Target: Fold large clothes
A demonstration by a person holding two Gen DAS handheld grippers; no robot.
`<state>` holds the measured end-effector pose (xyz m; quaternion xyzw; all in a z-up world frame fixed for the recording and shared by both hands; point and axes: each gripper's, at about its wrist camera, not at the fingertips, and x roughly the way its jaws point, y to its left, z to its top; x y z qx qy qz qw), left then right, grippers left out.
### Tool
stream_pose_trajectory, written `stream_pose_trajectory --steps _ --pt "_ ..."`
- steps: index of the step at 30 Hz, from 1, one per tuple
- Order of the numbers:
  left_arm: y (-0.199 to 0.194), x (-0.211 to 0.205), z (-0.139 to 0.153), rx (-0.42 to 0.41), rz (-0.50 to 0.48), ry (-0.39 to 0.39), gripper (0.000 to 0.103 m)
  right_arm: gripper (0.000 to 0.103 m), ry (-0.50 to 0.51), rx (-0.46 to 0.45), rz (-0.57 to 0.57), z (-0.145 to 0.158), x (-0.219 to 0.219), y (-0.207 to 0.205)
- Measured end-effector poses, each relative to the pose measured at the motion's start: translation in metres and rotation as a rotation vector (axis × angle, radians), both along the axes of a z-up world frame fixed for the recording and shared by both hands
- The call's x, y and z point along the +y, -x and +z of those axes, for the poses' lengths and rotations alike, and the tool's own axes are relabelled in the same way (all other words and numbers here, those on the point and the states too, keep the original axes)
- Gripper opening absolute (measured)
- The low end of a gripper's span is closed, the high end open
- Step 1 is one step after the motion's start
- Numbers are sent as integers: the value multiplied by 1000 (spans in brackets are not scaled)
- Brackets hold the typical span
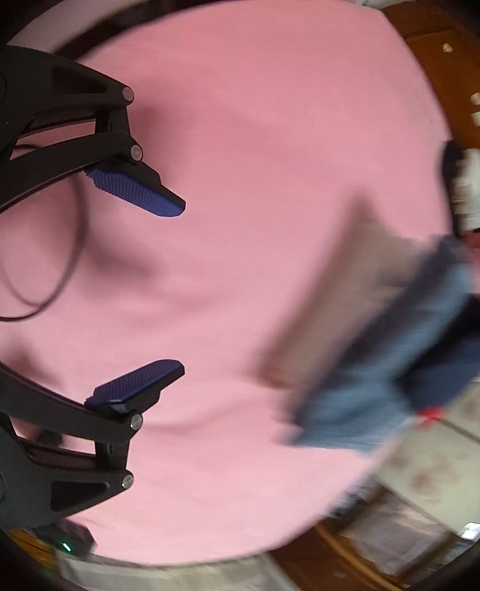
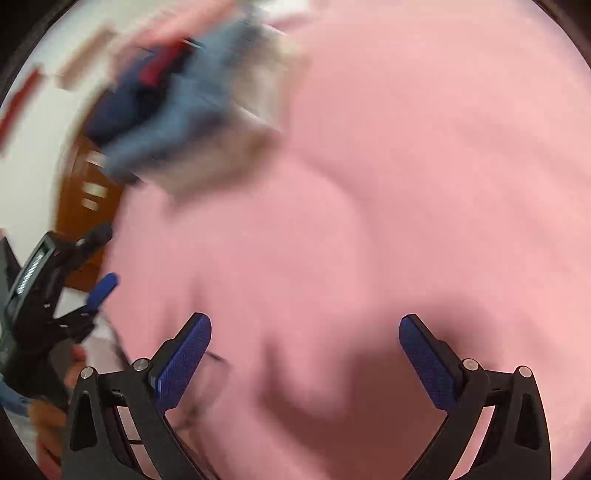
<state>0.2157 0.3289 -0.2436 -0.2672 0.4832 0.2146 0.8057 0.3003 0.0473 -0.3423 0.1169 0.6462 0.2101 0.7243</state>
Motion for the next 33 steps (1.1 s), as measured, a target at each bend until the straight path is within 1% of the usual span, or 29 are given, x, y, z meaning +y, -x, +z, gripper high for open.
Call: stream_pose_trajectory --steps 1,2,3,4,5,6,8,10,11,13,14,15,16,18,19,21,22,24,26,27,28,29,30,32,33 --pt "15 -11 -7 29 6 -2 77 103 46 8 -17 0 -22 17" --pt "33 -27 -12 51 12 13 77 103 83 6 -36 4 -42 33" --pt "50 -45 -16 61 -1 55 77 103 103 1 -51 9 -57 44" --pt "63 -60 -18 70 -19 93 77 103 118 -6 -69 12 -83 60" --pt "77 -80 -19 93 -46 128 77 103 138 -10 -85 19 -99 74" --pt "90 -99 -18 113 -70 143 77 103 165 -7 -96 28 -117 90" --pt "119 -142 -11 141 -125 147 77 103 212 1 -95 42 -147 120" --pt "140 -181 0 165 -173 125 77 103 250 -1 -98 63 -175 148" --pt "151 -203 4 198 -192 124 77 103 259 -1 -107 72 -188 163" --pt "164 -238 9 248 -254 166 77 103 275 12 -126 87 -205 185" --pt "168 -259 15 268 -303 173 77 103 280 21 -131 94 -210 195" --pt "172 -275 21 277 -344 160 77 103 285 28 -136 103 -222 209" --pt "175 -296 33 279 -398 129 77 103 299 32 -137 112 -232 221" --pt "179 -322 56 264 -460 65 77 103 351 39 -150 130 -230 226" --pt "180 -329 66 254 -478 43 78 103 373 39 -158 141 -241 236" --pt "177 -350 91 225 -528 1 78 103 398 21 -188 168 -246 239" --pt "171 -357 102 217 -555 -19 78 103 391 10 -204 178 -249 240" --pt "157 -366 126 201 -604 -55 78 103 344 -4 -242 204 -259 244" --pt "143 -377 161 165 -641 -97 78 103 302 -14 -284 221 -269 241" --pt "143 -382 174 134 -653 -114 78 103 278 -32 -303 235 -273 242" --pt "143 -384 188 111 -662 -124 78 103 276 -50 -310 251 -279 240" --pt "143 -388 202 81 -677 -138 78 103 293 -87 -302 265 -276 243" --pt "143 -393 214 59 -691 -152 78 103 311 -115 -294 282 -300 252" --pt "151 -402 235 30 -715 -179 80 103 352 -172 -263 303 -298 258" --pt "157 -405 241 22 -716 -197 80 103 354 -182 -254 312 -294 263"
